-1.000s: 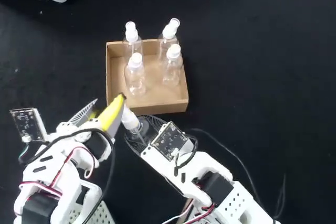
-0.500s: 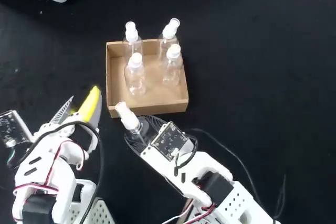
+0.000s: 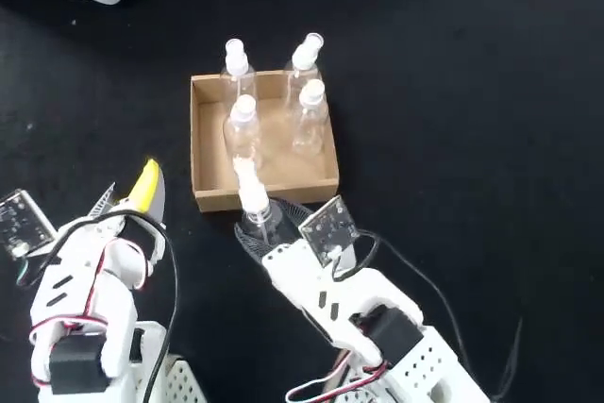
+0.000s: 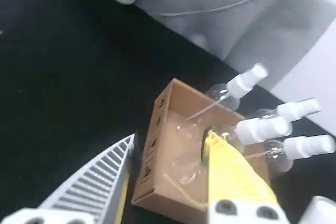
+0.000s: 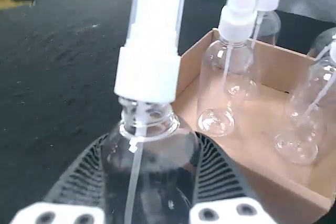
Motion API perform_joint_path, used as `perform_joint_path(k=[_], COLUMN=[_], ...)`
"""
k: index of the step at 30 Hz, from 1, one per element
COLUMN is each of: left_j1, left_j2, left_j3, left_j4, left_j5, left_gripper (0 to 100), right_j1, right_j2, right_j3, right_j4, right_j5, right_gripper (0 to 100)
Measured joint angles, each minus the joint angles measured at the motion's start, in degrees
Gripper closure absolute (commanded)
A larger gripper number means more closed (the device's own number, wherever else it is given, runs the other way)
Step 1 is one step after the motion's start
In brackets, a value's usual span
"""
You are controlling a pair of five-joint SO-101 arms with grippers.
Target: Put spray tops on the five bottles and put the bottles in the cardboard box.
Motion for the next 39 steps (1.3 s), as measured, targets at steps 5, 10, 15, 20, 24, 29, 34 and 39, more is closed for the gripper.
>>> perform_joint_path(k=[5,10,15,20,24,29,34,39], left_j1=[0.0,0.0,3.6,8.2,10.5,13.2,17.1,23.6], left_j2=[0.0,0.0,0.0,0.0,0.0,0.0,0.0,0.0], left_j3=[2.9,4.0,4.9,6.6,6.6,6.6,6.6,6.6], left_j4=[0.0,0.0,-0.1,-0.2,-0.2,-0.7,-1.7,-1.7], left_j5=[0.0,0.0,0.0,0.0,0.0,0.1,0.0,0.3], left_gripper=[81,81,81,81,81,81,81,81], right_j1=[0.2,0.2,0.2,0.2,0.2,-2.1,-2.7,-2.8], right_j2=[0.0,0.0,0.0,0.0,0.0,0.0,0.0,0.0], right_j3=[0.0,0.0,0.0,0.0,0.0,0.0,0.0,0.0], right_j4=[-0.1,-1.4,-1.6,-1.6,-1.6,-1.6,-1.6,-1.6], right_j5=[-0.4,-0.5,-0.6,-0.6,-0.6,-0.6,-0.6,-0.6], right_gripper=[98.5,98.5,98.5,98.5,98.5,98.5,98.5,98.5])
